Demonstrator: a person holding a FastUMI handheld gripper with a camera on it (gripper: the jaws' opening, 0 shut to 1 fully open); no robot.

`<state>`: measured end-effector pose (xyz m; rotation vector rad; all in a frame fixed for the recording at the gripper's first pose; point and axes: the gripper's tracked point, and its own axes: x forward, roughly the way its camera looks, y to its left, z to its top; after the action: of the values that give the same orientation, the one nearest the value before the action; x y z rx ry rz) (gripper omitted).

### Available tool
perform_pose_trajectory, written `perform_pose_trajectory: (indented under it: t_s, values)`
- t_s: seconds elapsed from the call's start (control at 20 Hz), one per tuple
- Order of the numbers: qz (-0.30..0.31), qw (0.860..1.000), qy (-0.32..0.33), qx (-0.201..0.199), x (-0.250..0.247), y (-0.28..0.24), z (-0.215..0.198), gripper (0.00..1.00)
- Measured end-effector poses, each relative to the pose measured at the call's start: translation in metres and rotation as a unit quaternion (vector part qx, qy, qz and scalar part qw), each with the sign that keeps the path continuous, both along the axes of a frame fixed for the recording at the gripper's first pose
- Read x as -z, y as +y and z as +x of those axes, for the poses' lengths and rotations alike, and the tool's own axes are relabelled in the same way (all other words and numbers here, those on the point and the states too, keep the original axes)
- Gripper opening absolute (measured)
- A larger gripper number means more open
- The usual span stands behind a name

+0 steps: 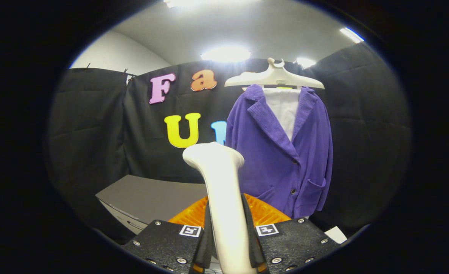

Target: Iron the clothes twice with a garment steamer, once on the left side and once on the right side.

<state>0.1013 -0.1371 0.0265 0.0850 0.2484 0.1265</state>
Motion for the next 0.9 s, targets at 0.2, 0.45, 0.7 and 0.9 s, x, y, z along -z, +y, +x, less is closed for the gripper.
perform_pose_trajectory:
  t_s: [0.2, 0.45, 0.7, 0.9]
  values:
    - [0.002, 0.999, -0.020, 0.043, -0.021, -0.031, 0.021, 0.38]
    - [0.001, 0.994, -0.027, 0.105, -0.020, -0.062, 0.057, 0.38]
    - [-0.004, 0.990, -0.027, 0.140, -0.019, -0.068, 0.093, 0.38]
    - [0.008, 0.986, -0.046, 0.157, -0.026, -0.066, 0.114, 0.38]
